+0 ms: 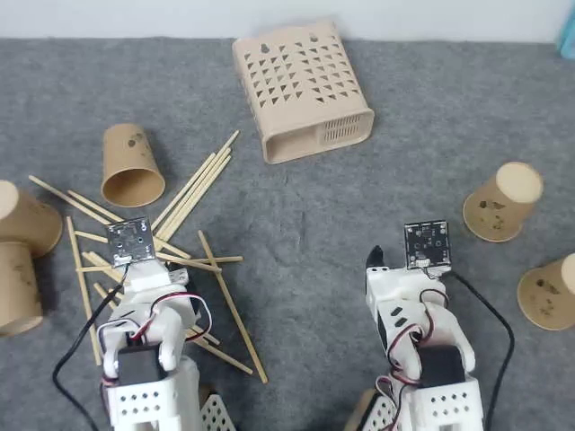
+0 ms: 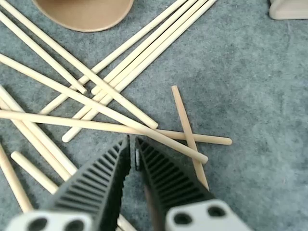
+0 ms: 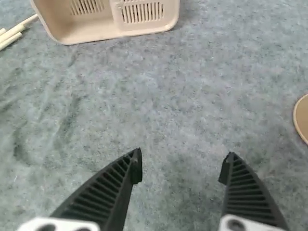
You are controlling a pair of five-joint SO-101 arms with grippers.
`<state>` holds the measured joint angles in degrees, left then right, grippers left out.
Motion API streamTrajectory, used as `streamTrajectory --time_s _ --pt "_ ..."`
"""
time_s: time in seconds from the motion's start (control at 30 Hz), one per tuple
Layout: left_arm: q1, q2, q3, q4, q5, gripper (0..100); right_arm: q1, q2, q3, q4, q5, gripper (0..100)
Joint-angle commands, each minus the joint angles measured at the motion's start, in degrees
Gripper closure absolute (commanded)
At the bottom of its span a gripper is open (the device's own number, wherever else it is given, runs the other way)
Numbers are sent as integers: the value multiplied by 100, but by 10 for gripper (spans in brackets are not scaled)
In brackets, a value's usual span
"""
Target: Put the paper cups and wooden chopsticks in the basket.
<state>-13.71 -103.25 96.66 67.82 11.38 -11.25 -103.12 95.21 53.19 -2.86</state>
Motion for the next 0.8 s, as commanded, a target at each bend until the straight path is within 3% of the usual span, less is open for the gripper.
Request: streamTrajectory --time_s 0.0,0.17,0.33,0.5,0.67,0.77 --pt "-44 -132 -171 -484 -62 986 57 -84 114 13 -53 728" --pt "-343 -123 -207 -1670 -70 985 57 -84 114 22 -53 728" --pt "-132 -114 -356 -2391 -378 984 57 -84 114 48 -53 728" --pt "-35 -97 -989 -2382 -255 975 57 -84 114 57 -53 728" --pt "369 53 -1490 -2119 -211 835 48 -84 114 57 -53 728" --pt "642 818 -2026 -2224 62 818 48 -84 114 57 -53 728"
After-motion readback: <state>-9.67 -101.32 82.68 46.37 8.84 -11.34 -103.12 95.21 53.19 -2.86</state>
